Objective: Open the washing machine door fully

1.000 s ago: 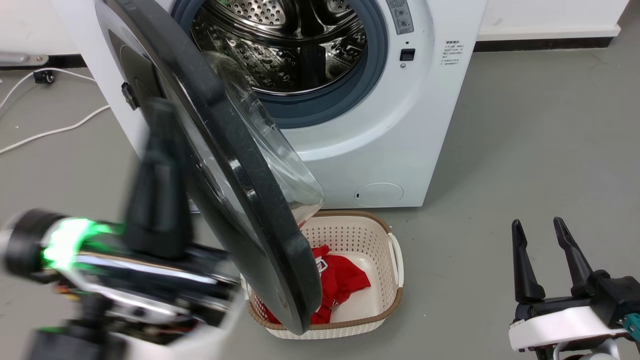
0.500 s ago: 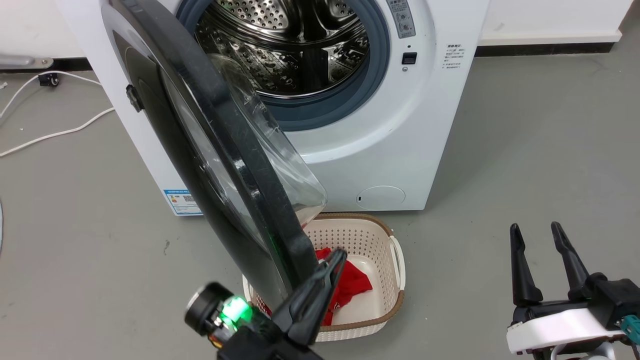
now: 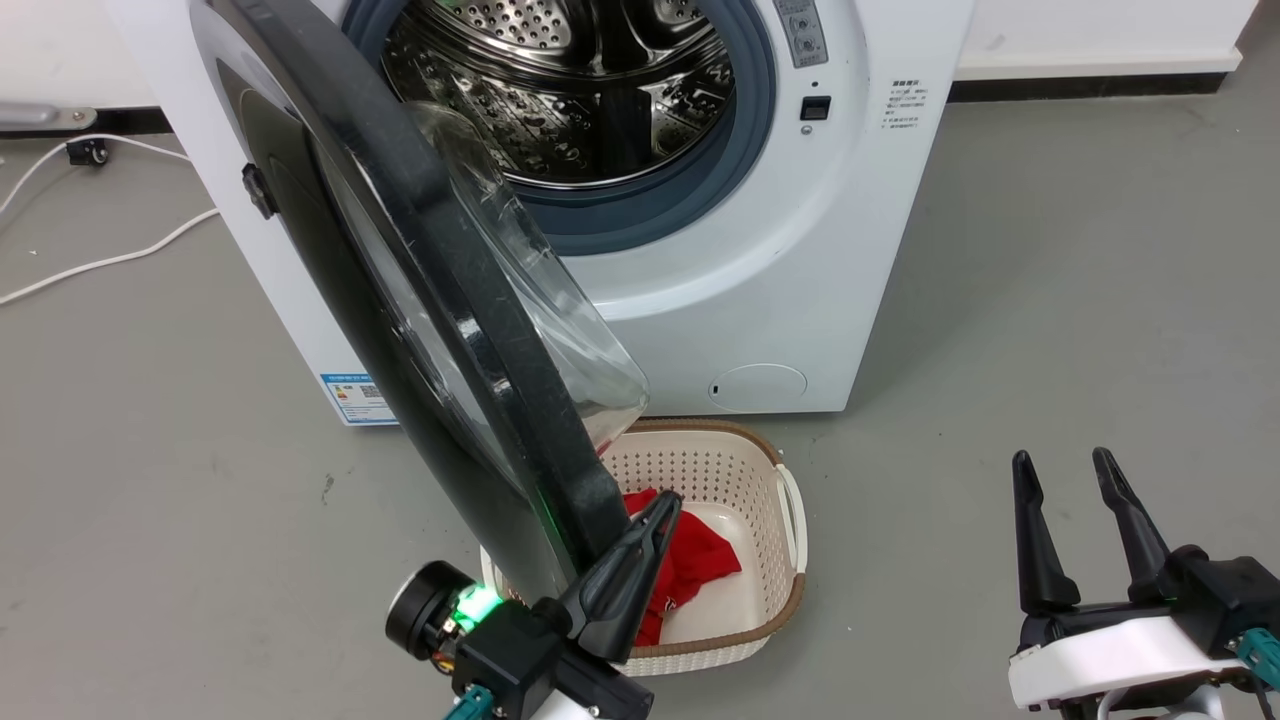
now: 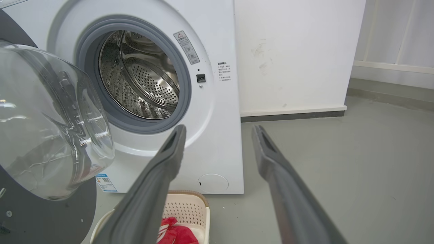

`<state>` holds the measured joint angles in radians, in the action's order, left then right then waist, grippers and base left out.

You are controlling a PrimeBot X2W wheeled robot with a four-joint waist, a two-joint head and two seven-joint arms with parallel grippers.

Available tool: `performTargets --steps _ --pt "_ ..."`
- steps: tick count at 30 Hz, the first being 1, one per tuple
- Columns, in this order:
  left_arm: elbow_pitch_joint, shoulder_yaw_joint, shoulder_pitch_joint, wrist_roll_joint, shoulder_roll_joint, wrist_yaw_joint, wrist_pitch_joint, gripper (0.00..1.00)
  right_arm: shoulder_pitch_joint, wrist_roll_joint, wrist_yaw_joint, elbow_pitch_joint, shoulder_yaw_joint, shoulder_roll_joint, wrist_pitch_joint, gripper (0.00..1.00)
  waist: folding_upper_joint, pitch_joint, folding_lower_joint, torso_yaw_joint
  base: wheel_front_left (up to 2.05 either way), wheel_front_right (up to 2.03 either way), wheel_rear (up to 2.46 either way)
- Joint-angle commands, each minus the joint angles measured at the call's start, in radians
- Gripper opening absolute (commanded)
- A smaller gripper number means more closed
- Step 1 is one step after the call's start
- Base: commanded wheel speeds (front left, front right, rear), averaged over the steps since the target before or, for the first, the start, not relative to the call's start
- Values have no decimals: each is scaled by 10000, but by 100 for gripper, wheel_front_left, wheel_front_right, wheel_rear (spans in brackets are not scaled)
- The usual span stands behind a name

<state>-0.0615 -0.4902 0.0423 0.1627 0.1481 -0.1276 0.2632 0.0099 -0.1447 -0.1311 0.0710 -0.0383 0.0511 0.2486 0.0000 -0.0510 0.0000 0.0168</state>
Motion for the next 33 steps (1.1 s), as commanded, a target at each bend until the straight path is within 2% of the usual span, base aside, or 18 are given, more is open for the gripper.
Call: performTargets --steps 1,9,15,33 --pt "89 148 183 -7 -56 75 20 0 -36 -55 7 -28 5 -23 -6 100 0 -49 0 29 0 0 0" --pt "105 610 222 -29 -79 194 12 0 -79 -176 7 -44 -29 -23 -34 100 0 -183 0 -2 0 0 0" --pt "-174 620 -116 -201 -118 241 11 0 -114 -254 7 -26 -45 -23 -87 100 0 -325 0 -277 0 0 0" --pt "-804 632 -1254 -423 -238 550 -8 0 -22 -110 7 -296 -104 -20 -533 100 0 -471 0 -1922 0 0 0"
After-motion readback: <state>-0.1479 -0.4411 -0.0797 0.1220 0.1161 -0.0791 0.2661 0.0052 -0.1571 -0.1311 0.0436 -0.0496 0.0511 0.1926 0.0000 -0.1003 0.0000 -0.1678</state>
